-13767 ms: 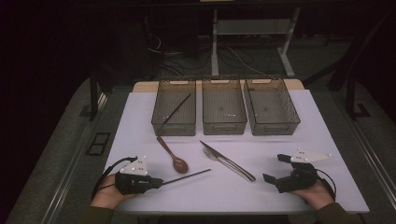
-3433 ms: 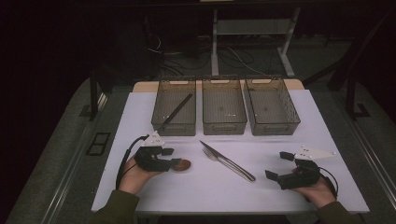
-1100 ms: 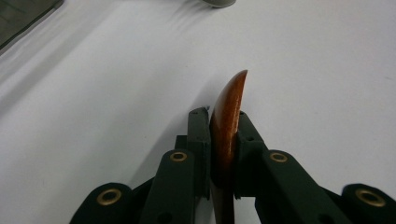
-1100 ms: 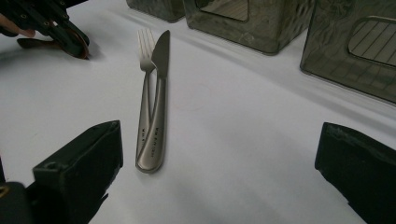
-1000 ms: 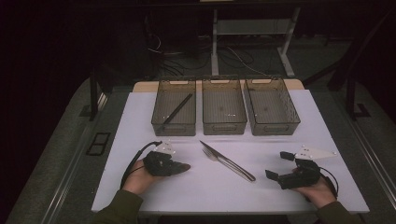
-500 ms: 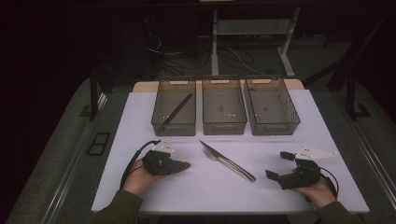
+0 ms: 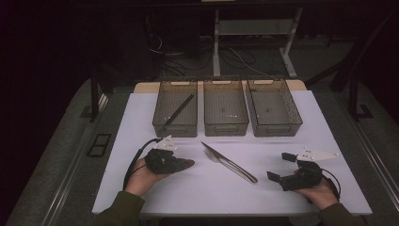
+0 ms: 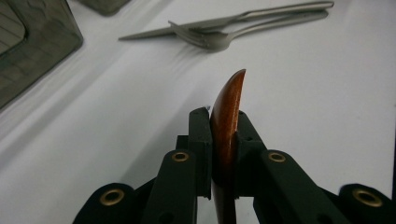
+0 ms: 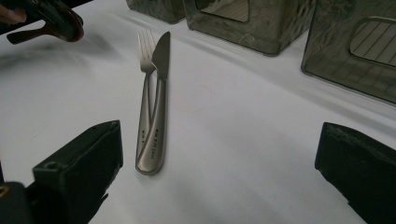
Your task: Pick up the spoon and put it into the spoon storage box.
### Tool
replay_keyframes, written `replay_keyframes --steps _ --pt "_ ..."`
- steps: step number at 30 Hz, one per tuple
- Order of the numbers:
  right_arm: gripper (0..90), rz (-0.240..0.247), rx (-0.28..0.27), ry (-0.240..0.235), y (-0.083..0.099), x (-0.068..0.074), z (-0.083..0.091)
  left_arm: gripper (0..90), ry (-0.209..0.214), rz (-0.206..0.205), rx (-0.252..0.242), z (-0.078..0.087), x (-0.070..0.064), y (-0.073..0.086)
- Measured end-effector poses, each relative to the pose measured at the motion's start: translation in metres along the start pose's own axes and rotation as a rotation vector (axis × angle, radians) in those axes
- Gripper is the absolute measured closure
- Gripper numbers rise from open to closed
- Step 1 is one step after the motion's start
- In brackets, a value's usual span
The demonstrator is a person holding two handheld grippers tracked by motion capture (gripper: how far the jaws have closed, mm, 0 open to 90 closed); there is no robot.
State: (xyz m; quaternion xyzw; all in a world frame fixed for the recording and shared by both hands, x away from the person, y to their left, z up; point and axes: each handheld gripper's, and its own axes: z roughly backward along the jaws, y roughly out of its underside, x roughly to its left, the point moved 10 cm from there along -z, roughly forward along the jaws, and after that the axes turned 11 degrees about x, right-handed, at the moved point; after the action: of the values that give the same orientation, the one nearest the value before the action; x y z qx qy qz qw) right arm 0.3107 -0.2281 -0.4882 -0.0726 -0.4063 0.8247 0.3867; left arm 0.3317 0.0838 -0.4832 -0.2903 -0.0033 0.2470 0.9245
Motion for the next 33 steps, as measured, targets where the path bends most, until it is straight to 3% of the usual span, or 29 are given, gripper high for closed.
replay_keyframes --steps 15,21,33 --pt "1.2 -0.015 0.008 0.007 0.003 -0.003 -0.004 80.7 0.012 -0.04 -0.045 0.01 -0.005 -0.04" --pt "1.2 -0.021 0.001 0.006 0.002 -0.003 -0.002 80.7 0.01 -0.056 -0.083 0.013 -0.003 -0.069" --pt "1.2 -0.025 -0.012 0.004 0.001 -0.002 0.0 80.7 -0.028 -0.11 -0.096 0.02 0.01 -0.133"
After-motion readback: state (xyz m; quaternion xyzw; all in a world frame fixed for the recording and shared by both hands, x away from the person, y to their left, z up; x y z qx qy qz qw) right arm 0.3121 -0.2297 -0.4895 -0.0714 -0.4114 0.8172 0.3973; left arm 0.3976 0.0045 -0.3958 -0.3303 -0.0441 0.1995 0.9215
